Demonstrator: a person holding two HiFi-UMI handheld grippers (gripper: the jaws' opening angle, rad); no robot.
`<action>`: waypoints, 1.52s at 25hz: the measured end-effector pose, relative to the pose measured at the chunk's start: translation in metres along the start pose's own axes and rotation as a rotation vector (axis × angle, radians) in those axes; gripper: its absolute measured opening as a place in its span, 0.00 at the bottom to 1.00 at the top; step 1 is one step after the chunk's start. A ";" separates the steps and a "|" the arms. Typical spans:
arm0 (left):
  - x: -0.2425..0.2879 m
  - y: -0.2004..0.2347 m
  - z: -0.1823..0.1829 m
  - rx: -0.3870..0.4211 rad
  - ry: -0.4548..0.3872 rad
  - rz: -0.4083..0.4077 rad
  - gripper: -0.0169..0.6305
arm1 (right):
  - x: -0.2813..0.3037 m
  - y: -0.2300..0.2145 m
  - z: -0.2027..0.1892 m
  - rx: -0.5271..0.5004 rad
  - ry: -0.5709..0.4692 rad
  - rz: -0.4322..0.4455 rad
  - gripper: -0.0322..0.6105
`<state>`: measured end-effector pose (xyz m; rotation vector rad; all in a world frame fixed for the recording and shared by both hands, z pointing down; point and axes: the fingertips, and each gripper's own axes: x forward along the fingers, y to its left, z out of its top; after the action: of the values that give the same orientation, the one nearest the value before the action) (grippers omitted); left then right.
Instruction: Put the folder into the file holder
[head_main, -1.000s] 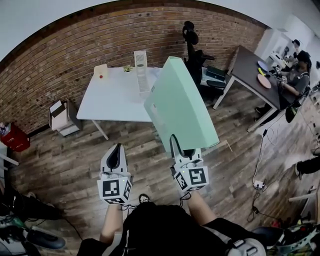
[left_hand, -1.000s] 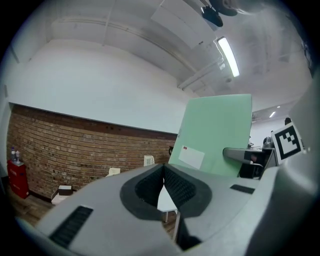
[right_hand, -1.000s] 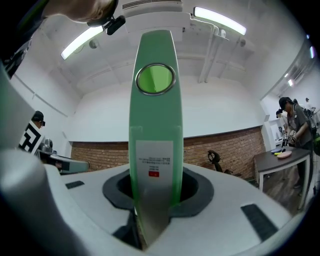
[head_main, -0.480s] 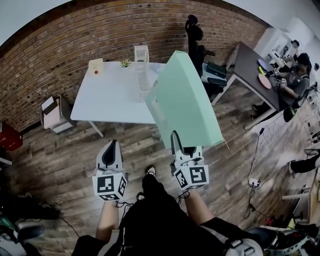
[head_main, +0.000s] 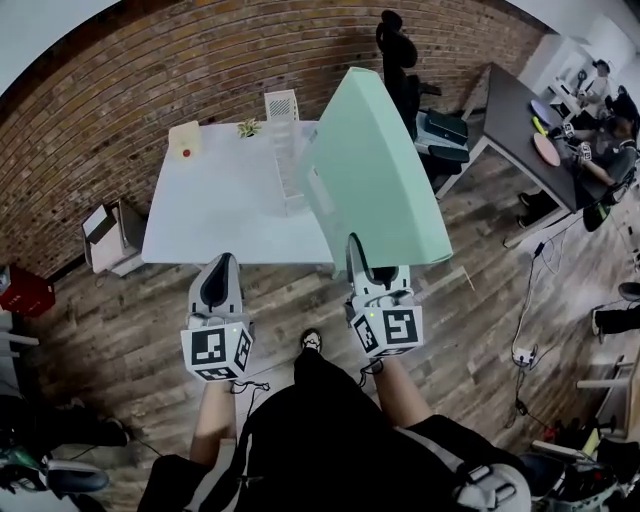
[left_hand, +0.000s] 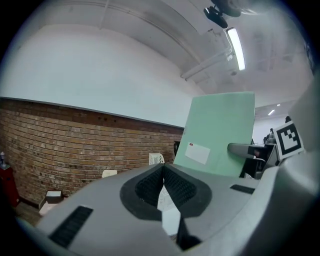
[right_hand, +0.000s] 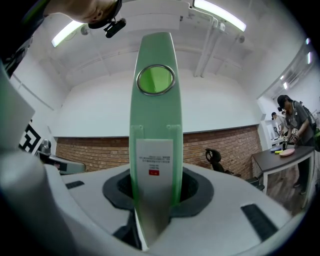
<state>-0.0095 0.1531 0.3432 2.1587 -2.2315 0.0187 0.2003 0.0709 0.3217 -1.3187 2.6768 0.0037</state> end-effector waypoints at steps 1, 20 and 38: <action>0.010 0.002 -0.001 -0.002 0.005 -0.002 0.06 | 0.009 -0.003 -0.001 0.004 0.002 0.001 0.27; 0.148 0.046 -0.006 -0.021 0.063 0.011 0.06 | 0.148 -0.038 -0.023 0.036 0.039 0.028 0.27; 0.281 0.106 -0.048 -0.012 0.150 -0.183 0.06 | 0.240 -0.026 -0.084 0.042 0.227 -0.073 0.28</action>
<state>-0.1233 -0.1219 0.4027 2.2628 -1.9441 0.1559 0.0651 -0.1397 0.3726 -1.4848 2.7917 -0.2226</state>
